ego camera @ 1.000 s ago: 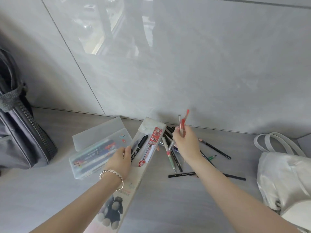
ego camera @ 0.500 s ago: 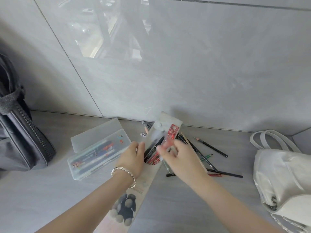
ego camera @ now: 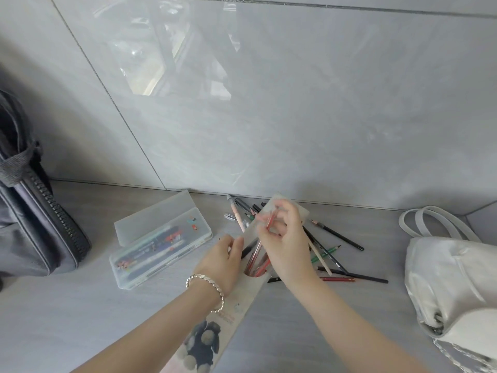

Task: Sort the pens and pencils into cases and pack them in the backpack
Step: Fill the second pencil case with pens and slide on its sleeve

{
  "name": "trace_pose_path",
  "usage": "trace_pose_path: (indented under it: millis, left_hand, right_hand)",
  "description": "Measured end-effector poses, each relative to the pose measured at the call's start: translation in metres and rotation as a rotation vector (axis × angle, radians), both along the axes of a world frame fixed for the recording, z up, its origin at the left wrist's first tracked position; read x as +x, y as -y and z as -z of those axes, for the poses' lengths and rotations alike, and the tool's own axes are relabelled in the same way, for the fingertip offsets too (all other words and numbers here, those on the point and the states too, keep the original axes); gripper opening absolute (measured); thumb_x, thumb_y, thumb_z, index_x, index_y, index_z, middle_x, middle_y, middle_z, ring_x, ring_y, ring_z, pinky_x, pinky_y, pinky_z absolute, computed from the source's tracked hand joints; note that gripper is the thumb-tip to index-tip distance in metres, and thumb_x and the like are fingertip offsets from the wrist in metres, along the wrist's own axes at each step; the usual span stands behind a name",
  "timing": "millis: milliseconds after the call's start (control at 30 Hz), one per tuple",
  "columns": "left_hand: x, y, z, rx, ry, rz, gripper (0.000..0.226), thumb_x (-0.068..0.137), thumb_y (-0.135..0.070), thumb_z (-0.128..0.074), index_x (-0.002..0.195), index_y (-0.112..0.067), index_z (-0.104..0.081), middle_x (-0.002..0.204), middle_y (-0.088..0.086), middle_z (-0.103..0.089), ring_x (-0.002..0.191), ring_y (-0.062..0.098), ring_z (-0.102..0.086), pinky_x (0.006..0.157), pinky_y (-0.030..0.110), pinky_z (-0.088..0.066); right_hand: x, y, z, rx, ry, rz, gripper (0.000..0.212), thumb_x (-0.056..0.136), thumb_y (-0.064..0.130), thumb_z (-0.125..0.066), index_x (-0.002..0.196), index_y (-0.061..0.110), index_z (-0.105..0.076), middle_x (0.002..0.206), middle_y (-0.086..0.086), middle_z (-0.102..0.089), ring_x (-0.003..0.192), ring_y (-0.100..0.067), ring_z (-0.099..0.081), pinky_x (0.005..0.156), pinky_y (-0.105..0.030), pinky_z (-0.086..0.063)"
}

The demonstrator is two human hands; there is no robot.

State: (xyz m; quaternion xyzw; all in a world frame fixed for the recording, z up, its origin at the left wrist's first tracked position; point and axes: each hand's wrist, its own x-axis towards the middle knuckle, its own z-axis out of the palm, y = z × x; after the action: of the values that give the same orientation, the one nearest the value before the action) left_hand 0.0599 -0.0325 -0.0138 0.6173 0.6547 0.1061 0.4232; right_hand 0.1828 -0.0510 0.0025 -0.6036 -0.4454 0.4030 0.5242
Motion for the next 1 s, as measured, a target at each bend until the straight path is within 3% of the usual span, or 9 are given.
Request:
trace_pose_path:
  millis: [100, 167, 300, 400, 500, 567, 733, 900, 1000]
  left_hand:
    - [-0.002, 0.0, 0.003, -0.013, 0.024, -0.024, 0.037, 0.099, -0.037, -0.031, 0.069, -0.017, -0.041, 0.064, -0.003, -0.045, 0.06, 0.011, -0.043, 0.058, 0.027, -0.032]
    - [-0.001, -0.001, 0.005, -0.01, 0.046, -0.039, 0.037, 0.099, -0.036, -0.032, 0.069, -0.015, -0.041, 0.064, -0.002, -0.045, 0.06, 0.011, -0.043, 0.058, 0.024, -0.032]
    - [-0.001, -0.003, 0.011, -0.036, 0.067, -0.062, 0.038, 0.099, -0.035, -0.032, 0.066, -0.016, -0.039, 0.064, -0.003, -0.044, 0.06, 0.012, -0.042, 0.057, 0.025, -0.031]
    - [-0.009, -0.008, 0.017, -0.07, 0.049, -0.131, 0.038, 0.099, -0.035, -0.032, 0.065, -0.018, -0.037, 0.063, -0.002, -0.043, 0.065, 0.019, -0.043, 0.062, 0.031, -0.031]
    - [-0.023, -0.02, 0.021, -0.06, 0.03, -0.248, 0.036, 0.099, -0.034, -0.03, 0.069, -0.016, -0.04, 0.068, 0.002, -0.045, 0.076, 0.026, -0.045, 0.069, 0.031, -0.031]
    - [-0.033, -0.029, 0.02, -0.025, 0.003, -0.302, 0.036, 0.1, -0.033, -0.028, 0.073, -0.013, -0.042, 0.073, 0.004, -0.047, 0.081, 0.026, -0.046, 0.072, 0.03, -0.03]
    - [-0.053, -0.048, 0.02, 0.008, -0.029, -0.373, 0.035, 0.1, -0.033, -0.026, 0.084, -0.008, -0.045, 0.075, 0.004, -0.047, 0.082, 0.025, -0.045, 0.072, 0.03, -0.029]
    - [-0.061, -0.054, 0.026, -0.002, -0.008, -0.389, 0.035, 0.099, -0.033, -0.027, 0.082, -0.01, -0.045, 0.074, 0.004, -0.047, 0.08, 0.026, -0.045, 0.071, 0.032, -0.031]
    - [-0.064, -0.055, 0.029, -0.001, -0.009, -0.396, 0.036, 0.099, -0.034, -0.028, 0.073, -0.013, -0.043, 0.073, 0.004, -0.046, 0.078, 0.026, -0.044, 0.07, 0.032, -0.031]
  right_hand:
    - [0.011, 0.001, 0.018, 0.169, 0.63, 0.059, 0.012, 0.08, 0.013, -0.061, 0.091, 0.012, -0.065, 0.097, 0.002, -0.062, 0.1, -0.006, -0.049, 0.092, -0.02, -0.039]
    - [0.017, 0.005, 0.03, 0.186, 0.853, 0.036, 0.025, 0.08, 0.027, -0.054, 0.091, 0.009, -0.067, 0.098, -0.001, -0.065, 0.105, -0.012, -0.046, 0.097, -0.026, -0.034]
    - [0.013, 0.017, 0.032, 0.114, 0.793, -0.124, 0.032, 0.083, 0.031, -0.048, 0.1, 0.01, -0.064, 0.103, -0.003, -0.063, 0.101, -0.016, -0.053, 0.094, -0.023, -0.037]
    - [0.013, 0.011, 0.025, 0.117, 0.6, -0.232, 0.029, 0.085, 0.026, -0.047, 0.101, 0.01, -0.064, 0.104, 0.001, -0.061, 0.097, -0.005, -0.053, 0.091, -0.013, -0.039]
    - [0.023, -0.013, 0.026, 0.13, 0.496, -0.002, 0.016, 0.085, 0.006, -0.053, 0.094, 0.007, -0.066, 0.096, 0.001, -0.061, 0.094, -0.009, -0.055, 0.084, -0.002, -0.037]
    - [0.028, -0.031, 0.032, -0.017, 0.487, 0.069, 0.018, 0.086, -0.001, -0.052, 0.096, 0.006, -0.065, 0.095, 0.001, -0.06, 0.095, -0.015, -0.056, 0.079, 0.001, -0.035]
    - [0.007, -0.08, 0.062, -0.299, 0.706, -0.171, 0.023, 0.089, 0.014, -0.053, 0.11, 0.007, -0.061, 0.111, -0.01, -0.062, 0.104, -0.025, -0.058, 0.087, -0.033, -0.046]
    - [-0.031, -0.106, 0.082, -0.439, 0.999, -0.393, 0.032, 0.091, 0.014, -0.049, 0.121, 0.003, -0.044, 0.12, -0.018, -0.054, 0.109, -0.034, -0.053, 0.081, -0.037, -0.044]
    - [-0.036, -0.111, 0.089, -0.508, 1.02, -0.361, 0.031, 0.09, 0.006, -0.047, 0.12, 0.002, -0.043, 0.123, -0.018, -0.054, 0.111, -0.034, -0.053, 0.082, -0.036, -0.044]
